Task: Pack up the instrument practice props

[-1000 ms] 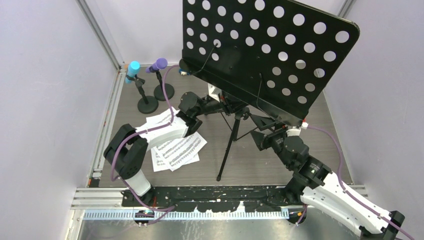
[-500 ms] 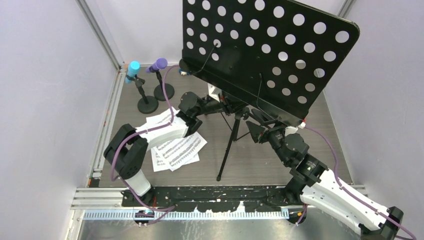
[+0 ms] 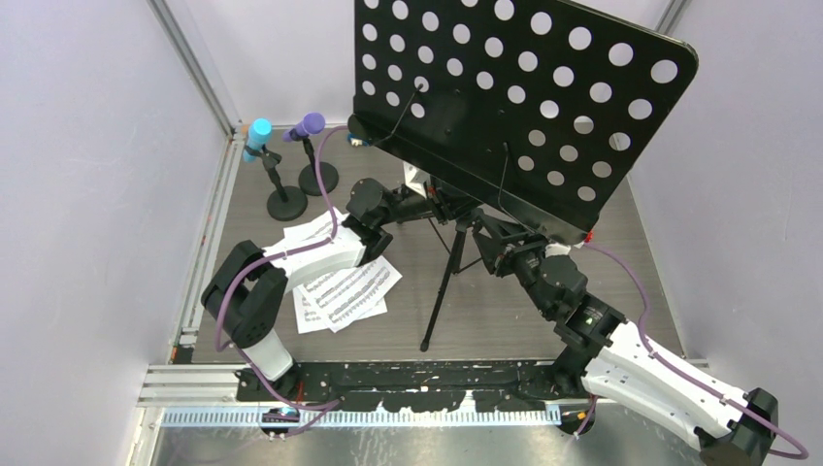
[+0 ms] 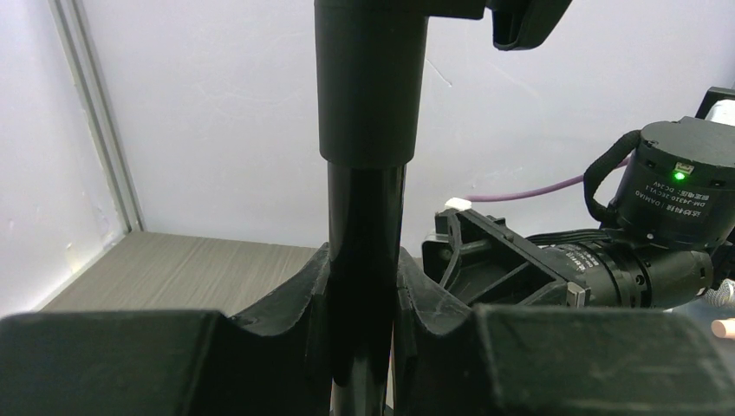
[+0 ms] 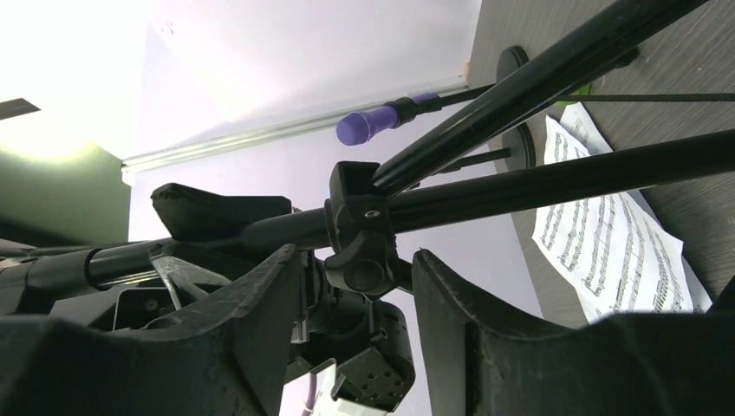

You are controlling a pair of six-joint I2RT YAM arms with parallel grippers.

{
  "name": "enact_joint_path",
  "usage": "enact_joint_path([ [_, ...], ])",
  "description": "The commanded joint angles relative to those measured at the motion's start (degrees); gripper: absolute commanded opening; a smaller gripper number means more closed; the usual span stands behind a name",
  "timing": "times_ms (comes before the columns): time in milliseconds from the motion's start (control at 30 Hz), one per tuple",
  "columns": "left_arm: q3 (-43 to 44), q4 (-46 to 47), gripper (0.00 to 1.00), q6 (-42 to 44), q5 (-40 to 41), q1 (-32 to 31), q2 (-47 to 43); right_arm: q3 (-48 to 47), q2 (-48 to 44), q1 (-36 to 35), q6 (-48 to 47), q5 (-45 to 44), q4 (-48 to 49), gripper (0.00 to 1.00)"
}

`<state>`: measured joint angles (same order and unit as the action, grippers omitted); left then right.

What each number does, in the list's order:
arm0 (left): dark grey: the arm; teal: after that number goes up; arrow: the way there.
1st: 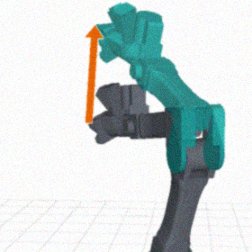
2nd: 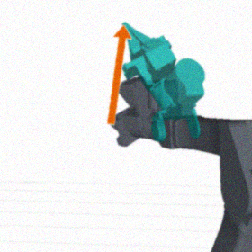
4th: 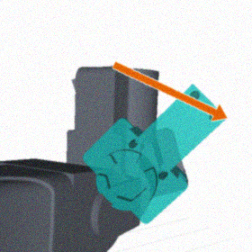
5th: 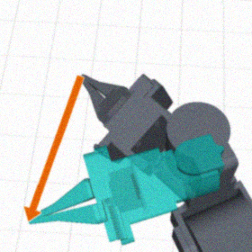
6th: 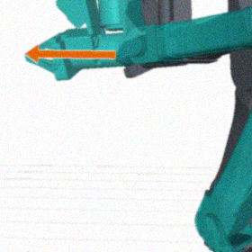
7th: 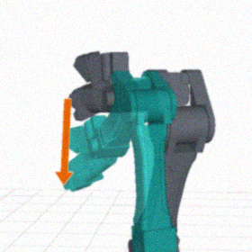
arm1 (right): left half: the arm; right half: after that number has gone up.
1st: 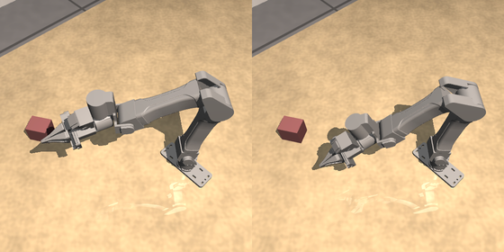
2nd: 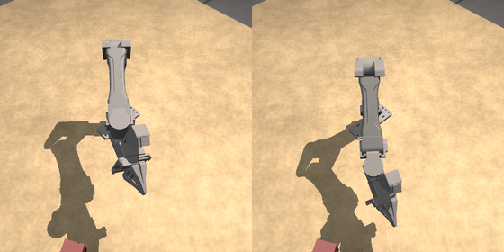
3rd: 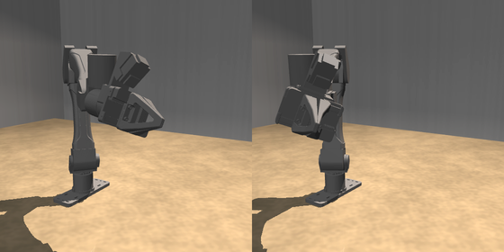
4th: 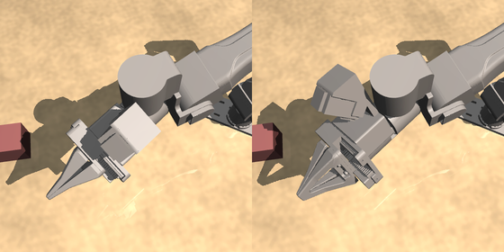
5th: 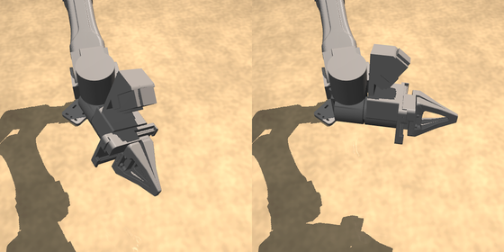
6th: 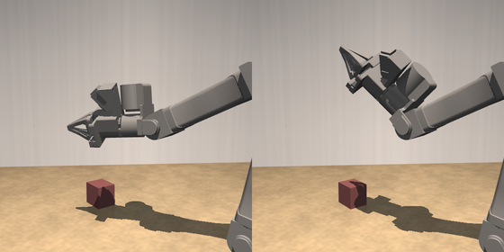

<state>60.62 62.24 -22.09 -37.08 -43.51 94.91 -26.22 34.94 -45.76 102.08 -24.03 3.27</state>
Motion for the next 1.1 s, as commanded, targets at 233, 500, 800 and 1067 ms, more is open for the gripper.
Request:
enact_joint_path([
  [233, 0.2, -5.0, 0.0, -5.0, 1.2, 0.3, 1.0, 0.9, 0.3, 0.0, -0.6, -2.7, 3.2, 0.22],
  [500, 0.2, -4.9, 0.0, -5.1, 1.1, 0.3, 1.0, -2.1, 0.3, 0.0, -21.3, -3.6, 4.5, 0.07],
  [800, 0.6, -5.2, 0.0, -5.3, 0.7, 0.3, 0.9, -7.1, 1.3, 0.0, -60.3, -0.4, 7.9, 0.09],
  [1067, 0.2, -5.8, 0.0, -4.7, 0.9, 0.3, 0.1, -10.6, -1.9, 0.0, -69.1, -2.9, -2.3, 0.61],
])
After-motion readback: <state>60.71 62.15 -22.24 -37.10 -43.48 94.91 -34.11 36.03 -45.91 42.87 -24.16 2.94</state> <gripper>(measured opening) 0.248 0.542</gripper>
